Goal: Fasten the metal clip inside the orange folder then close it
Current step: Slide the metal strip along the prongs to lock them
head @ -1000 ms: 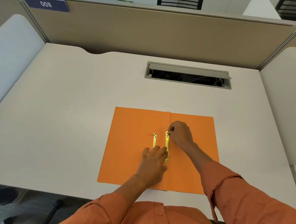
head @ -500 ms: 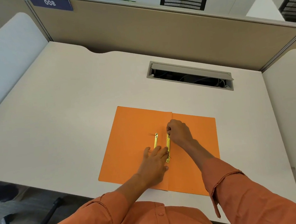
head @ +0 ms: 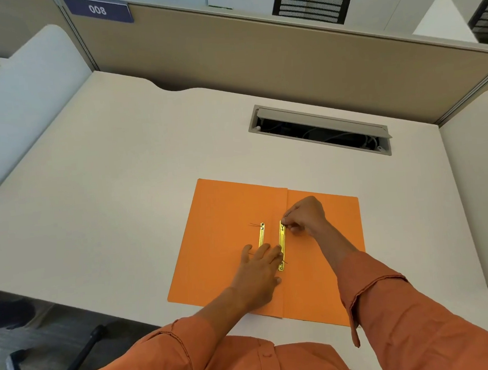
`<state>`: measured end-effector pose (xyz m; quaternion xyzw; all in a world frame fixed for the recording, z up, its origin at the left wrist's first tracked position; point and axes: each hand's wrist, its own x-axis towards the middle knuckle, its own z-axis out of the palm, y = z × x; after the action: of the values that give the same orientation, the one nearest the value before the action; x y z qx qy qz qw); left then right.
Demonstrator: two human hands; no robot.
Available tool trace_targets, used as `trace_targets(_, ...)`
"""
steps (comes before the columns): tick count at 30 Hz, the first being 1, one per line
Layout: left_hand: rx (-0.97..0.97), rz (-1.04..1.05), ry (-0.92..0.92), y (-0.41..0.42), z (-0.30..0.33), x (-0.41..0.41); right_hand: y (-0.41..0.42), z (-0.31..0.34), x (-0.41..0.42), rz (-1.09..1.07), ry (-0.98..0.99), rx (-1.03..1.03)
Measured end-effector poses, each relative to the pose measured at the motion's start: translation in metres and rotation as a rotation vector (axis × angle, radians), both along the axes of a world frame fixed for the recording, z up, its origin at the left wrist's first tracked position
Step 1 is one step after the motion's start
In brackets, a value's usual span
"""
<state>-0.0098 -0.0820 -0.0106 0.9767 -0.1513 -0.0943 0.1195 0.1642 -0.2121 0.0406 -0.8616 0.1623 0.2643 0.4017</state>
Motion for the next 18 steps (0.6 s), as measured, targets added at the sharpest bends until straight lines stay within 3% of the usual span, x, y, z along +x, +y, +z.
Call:
trace_targets(5, 0.013, -0.017, -0.007, 0.001, 0.000, 0.001, 0.003, 0.002, 0.002, -0.119, 0.118, 0.068)
trace_targets(18, 0.062, -0.091, -0.035, 0.006, 0.011, 0.009, 0.005, 0.001, 0.000, -0.155, 0.133, 0.035)
